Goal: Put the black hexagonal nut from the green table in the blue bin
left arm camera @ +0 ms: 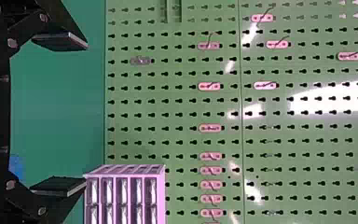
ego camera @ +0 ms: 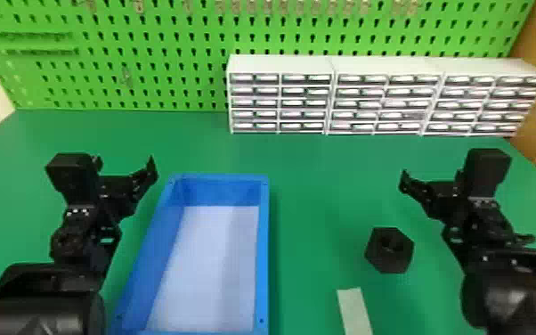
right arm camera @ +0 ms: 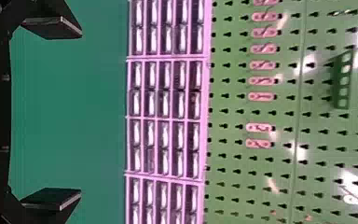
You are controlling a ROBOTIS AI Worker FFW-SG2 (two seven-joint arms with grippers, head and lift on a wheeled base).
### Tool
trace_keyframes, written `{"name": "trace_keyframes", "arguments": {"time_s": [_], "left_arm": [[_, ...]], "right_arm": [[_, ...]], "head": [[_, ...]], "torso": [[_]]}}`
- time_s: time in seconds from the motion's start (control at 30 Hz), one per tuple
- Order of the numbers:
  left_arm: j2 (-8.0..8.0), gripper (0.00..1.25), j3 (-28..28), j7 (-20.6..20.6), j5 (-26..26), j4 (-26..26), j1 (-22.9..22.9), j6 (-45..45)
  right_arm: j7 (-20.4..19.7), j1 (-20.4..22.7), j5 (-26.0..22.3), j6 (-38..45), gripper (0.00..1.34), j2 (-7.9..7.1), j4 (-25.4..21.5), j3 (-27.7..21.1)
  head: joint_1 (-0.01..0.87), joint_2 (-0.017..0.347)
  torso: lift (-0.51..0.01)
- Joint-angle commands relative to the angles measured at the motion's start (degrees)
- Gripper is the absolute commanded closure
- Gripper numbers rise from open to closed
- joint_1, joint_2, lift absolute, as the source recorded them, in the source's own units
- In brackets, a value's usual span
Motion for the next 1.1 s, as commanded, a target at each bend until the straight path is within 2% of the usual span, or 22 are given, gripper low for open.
{"name": "trace_keyframes", "arguments": {"time_s": [0.0,0.23,0.43,0.53,0.7,0.93,1.07], "left_arm": [[0.0,0.24,0.0,0.0,0.0,0.0,0.0,0.0],[0.0,0.24,0.09,0.0,0.0,0.0,0.0,0.0],[0.0,0.24,0.0,0.0,0.0,0.0,0.0,0.0],[0.0,0.24,0.0,0.0,-0.09,0.0,-0.09,0.0],[0.0,0.24,0.0,0.0,-0.18,0.0,-0.09,0.0],[0.0,0.24,-0.09,0.0,-0.18,0.0,-0.09,0.0],[0.0,0.24,-0.18,0.0,-0.26,0.0,-0.18,0.0]], "right_arm": [[0.0,-1.14,-0.28,9.44,0.1,-0.61,-3.07,-0.02],[0.09,-4.4,0.95,24.74,0.1,-1.84,-7.38,1.3],[0.18,-8.17,0.95,36.43,0.1,-4.74,-9.49,4.37],[2.64,-9.84,1.21,40.29,0.1,-5.8,-9.66,5.08],[8.7,-12.57,5.6,47.5,0.1,-7.91,-9.4,6.75],[20.22,-14.59,10.7,50.75,0.1,-10.37,-5.8,7.62],[28.92,-15.91,16.85,51.98,0.1,-11.78,-2.81,9.65]], "head": [[0.686,0.052],[0.686,0.052],[0.686,0.052],[0.686,0.052],[0.686,0.052],[0.686,0.052],[0.686,0.052]], "torso": [[-0.097],[-0.097],[-0.097],[-0.097],[-0.097],[-0.097],[-0.097]]}}
